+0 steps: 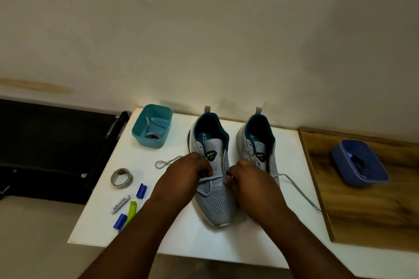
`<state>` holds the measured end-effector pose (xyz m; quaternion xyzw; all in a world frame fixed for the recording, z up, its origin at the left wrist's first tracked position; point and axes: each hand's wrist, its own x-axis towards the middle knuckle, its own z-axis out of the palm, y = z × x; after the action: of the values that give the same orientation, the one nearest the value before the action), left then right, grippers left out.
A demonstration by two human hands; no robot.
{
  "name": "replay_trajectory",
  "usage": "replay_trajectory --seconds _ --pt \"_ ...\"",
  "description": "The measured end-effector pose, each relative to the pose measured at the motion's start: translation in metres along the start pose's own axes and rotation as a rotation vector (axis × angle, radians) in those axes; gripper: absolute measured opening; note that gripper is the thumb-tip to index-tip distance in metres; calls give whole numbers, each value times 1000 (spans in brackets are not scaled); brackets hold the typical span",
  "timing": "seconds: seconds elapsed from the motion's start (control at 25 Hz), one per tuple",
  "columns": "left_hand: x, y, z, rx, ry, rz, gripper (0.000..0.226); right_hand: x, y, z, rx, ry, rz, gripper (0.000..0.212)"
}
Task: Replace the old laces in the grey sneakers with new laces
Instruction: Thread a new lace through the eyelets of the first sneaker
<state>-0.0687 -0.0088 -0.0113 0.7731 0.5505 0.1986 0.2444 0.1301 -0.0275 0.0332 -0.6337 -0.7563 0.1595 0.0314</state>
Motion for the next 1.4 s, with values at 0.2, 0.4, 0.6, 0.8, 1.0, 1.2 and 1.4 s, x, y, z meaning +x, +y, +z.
replay_trajectory --seconds 0.2,0.4,0.6,0.8,1.0,1.2,1.4 --pt "0 -4 -4 -42 -16 -20 30 7 32 -9 -72 12 100 11" --pt "-1 -3 3 -25 -5 -101 27 -8 107 -49 -349 -60 406 9" --pt "-4 -1 0 25 -10 -70 23 -1 49 -29 -282 62 147 28" --pt "-4 -3 1 51 -21 -12 14 8 7 13 -15 -39 -50 22" --pt "-2 -7 1 -5 10 -76 14 1 58 -35 -19 -144 160 13" --pt "-4 0 7 67 39 -17 14 1 20 -4 -93 -63 1 24" --pt "-3 -6 1 17 33 -42 14 14 27 -1 49 -43 91 19"
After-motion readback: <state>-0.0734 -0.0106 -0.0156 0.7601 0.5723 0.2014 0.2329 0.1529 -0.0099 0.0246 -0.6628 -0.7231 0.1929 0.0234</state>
